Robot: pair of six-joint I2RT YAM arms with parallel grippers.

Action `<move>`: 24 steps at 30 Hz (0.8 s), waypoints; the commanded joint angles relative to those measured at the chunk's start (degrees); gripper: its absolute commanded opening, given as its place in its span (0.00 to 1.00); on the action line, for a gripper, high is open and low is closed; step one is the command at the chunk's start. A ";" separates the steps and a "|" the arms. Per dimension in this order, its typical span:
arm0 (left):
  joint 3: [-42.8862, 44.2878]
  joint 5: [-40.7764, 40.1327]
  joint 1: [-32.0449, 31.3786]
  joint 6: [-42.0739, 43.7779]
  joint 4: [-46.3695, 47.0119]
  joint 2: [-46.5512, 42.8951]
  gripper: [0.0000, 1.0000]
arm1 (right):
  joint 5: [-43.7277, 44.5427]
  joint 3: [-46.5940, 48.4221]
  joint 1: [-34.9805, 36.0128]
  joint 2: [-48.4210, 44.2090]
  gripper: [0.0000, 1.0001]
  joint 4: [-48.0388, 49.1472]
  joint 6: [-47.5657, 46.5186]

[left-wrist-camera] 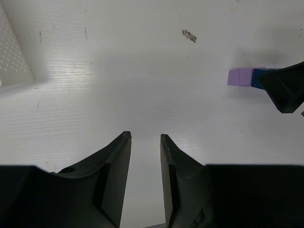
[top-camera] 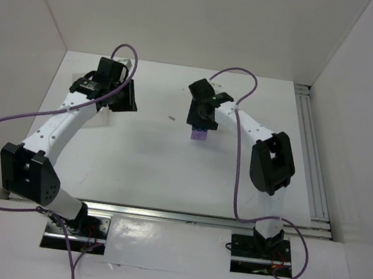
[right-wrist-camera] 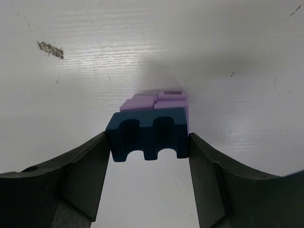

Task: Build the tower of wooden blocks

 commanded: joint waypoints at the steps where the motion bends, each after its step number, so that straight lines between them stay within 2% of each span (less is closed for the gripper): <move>1: -0.12 0.50 0.35 1.17 0.82 -1.39 0.44 | 1.62 2.11 0.63 -0.06 0.65 -1.40 -0.14; 14: -0.12 0.50 0.35 1.17 1.34 -1.39 0.44 | 2.76 2.11 0.63 -0.06 0.65 -1.93 0.39; 21: -0.12 0.50 0.35 1.17 1.34 -1.39 0.44 | 2.15 2.11 0.63 0.47 0.73 -1.93 0.39; 24: -0.64 0.50 0.35 1.17 1.34 -1.39 0.44 | 2.15 2.11 0.63 0.47 0.81 -1.93 0.39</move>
